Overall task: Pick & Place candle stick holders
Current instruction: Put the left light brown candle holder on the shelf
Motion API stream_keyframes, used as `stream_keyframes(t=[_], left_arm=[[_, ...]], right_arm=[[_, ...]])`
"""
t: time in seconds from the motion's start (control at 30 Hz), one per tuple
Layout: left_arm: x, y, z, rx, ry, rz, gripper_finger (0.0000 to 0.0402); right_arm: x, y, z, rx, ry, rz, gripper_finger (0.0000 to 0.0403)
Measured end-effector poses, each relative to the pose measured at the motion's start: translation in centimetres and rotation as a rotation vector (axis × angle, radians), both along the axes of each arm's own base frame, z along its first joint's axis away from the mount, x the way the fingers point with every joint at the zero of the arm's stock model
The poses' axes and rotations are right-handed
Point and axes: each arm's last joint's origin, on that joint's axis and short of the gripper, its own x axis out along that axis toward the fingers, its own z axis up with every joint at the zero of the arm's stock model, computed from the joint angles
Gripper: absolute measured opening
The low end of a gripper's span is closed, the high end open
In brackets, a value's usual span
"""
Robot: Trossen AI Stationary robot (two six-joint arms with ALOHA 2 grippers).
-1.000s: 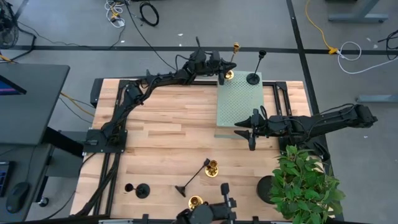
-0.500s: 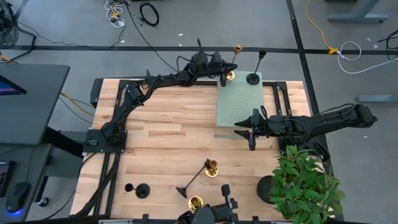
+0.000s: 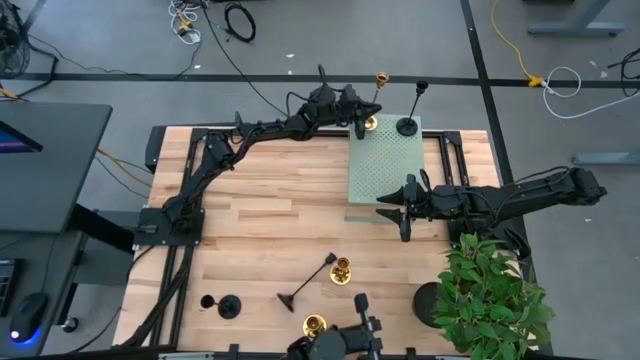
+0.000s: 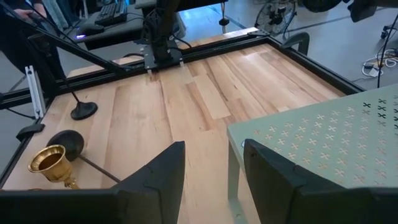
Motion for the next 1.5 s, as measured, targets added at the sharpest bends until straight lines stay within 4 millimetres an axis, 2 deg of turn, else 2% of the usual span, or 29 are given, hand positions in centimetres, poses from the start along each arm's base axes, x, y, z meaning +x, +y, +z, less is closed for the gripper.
stream_keyframes(t=[0.33, 0.67, 1.2, 1.3, 1.5], left_arm=[[0.27, -0.41, -0.22, -0.009, 0.021, -0.010, 0.0009], [0.24, -0.21, -0.55, -0.031, 0.050, 0.035, 0.0048], [0.22, -0.20, -0.56, -0.026, 0.053, 0.023, 0.0052], [0.12, -0.08, -0.58, -0.027, 0.056, 0.005, 0.0065], [0.09, -0.07, -0.87, -0.044, 0.084, -0.020, 0.0115]], right_arm=[[0.01, 0.00, 0.00, -0.001, -0.001, 0.000, 0.0162], [0.00, 0.00, -0.01, -0.004, 0.002, 0.003, 0.0162], [-0.03, 0.01, -0.12, -0.005, 0.013, 0.005, 0.0162], [-0.05, 0.00, -0.15, -0.005, 0.017, 0.005, 0.0162], [-0.05, 0.00, -0.16, -0.005, 0.018, 0.005, 0.0162]])
